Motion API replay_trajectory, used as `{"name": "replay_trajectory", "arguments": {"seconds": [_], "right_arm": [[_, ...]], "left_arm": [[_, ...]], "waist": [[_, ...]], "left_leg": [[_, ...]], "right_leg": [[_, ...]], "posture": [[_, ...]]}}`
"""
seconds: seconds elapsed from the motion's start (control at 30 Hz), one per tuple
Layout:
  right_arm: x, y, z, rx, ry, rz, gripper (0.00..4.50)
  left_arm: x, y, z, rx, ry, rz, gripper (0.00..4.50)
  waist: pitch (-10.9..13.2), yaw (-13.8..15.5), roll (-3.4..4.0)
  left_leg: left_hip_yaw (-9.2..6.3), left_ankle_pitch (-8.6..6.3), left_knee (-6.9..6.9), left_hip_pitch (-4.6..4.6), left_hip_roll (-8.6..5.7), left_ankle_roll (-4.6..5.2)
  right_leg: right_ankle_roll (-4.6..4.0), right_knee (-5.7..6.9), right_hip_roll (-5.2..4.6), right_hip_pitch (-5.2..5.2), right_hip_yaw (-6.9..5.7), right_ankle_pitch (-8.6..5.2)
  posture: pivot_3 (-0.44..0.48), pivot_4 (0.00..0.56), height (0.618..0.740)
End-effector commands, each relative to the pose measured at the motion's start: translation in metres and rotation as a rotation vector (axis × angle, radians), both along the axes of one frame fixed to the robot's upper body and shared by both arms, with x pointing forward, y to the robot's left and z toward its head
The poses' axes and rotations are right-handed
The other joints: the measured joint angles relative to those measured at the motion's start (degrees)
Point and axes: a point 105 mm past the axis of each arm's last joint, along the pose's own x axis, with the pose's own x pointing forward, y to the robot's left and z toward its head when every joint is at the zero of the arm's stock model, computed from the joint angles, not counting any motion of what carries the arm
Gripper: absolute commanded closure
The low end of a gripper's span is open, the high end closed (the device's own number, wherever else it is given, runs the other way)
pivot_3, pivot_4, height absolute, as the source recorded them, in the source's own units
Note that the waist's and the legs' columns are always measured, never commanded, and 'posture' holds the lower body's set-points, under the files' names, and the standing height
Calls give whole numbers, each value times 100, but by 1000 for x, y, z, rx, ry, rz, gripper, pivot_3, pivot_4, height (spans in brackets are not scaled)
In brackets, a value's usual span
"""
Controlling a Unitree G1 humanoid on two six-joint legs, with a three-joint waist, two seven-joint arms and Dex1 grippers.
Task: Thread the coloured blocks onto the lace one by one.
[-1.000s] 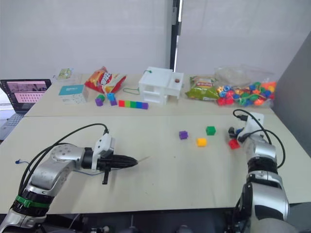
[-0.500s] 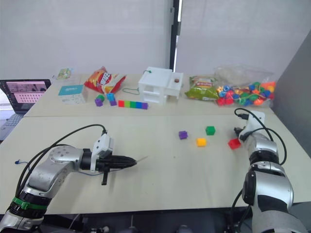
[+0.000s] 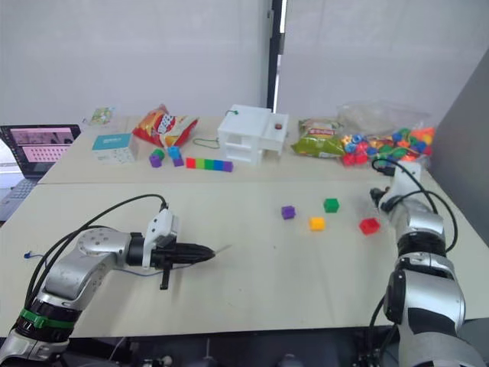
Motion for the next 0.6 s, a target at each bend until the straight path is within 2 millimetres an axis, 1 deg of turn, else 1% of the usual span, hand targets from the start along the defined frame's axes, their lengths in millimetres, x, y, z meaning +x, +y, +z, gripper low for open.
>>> {"name": "replay_trajectory", "arguments": {"seconds": [0.03,0.1,0.17,0.2,0.23,0.3,0.37,0.43,0.47,0.57,0.6], "right_arm": [[-12,8,38,-16,-89,54,3314],[-23,20,47,-19,-97,98,3314],[-44,46,56,27,-103,195,3314],[-60,65,54,59,-81,273,3314],[-73,78,52,74,-59,324,3314],[-87,92,49,90,-33,365,3314],[-105,124,39,100,7,473,3314],[-124,162,21,121,61,576,3314],[-130,175,13,140,78,601,3314],[-137,192,4,160,91,623,3314],[-140,198,-2,149,112,633,3314]], "left_arm": [[-1,1,11,-11,-35,-17,4500],[-1,3,11,-6,-34,-17,4500],[-1,6,12,0,-30,-16,4500],[-2,8,12,7,-27,-16,4500],[-2,9,12,12,-24,-17,4500],[-2,10,12,17,-21,-19,4500],[-3,11,11,20,-12,-23,4500],[-4,12,10,23,-3,-33,4500],[-5,12,9,24,1,-39,4500],[-6,11,9,23,5,-48,4500],[-6,9,9,22,6,-52,4500]], "waist": [[0,7,0],[-1,12,1],[-1,17,3],[-2,25,4],[-3,27,5],[-3,22,6],[-3,18,5],[-3,17,5],[-3,14,5],[-2,15,7],[-2,37,8]], "left_leg": [[-1,-1,0,0,1,1],[-4,-2,0,-6,3,3],[-4,-3,2,-8,3,5],[-6,-4,2,-14,3,6],[-8,-4,1,-18,5,7],[-15,-6,3,-20,6,9],[-11,-8,6,-16,3,13],[-13,-8,7,-11,4,14],[-15,-8,6,-7,5,14],[-13,-8,7,-9,0,14],[-10,-8,8,-10,-3,13]], "right_leg": [[0,1,0,0,-1,0],[0,8,0,-3,-3,0],[0,10,0,-6,-2,0],[0,11,-1,-10,-3,0],[0,14,0,-13,-3,0],[0,16,2,-13,-9,0],[1,18,-2,-9,-6,0],[1,16,0,-8,-9,0],[0,11,3,-7,-10,0],[0,6,2,-12,-7,0],[1,9,-1,-13,-7,0]], "posture": [[0,150,740],[0,150,740],[0,150,740],[0,150,740],[0,150,740],[0,150,740],[0,150,740],[0,150,740],[0,150,740],[0,150,740],[0,150,740]]}}
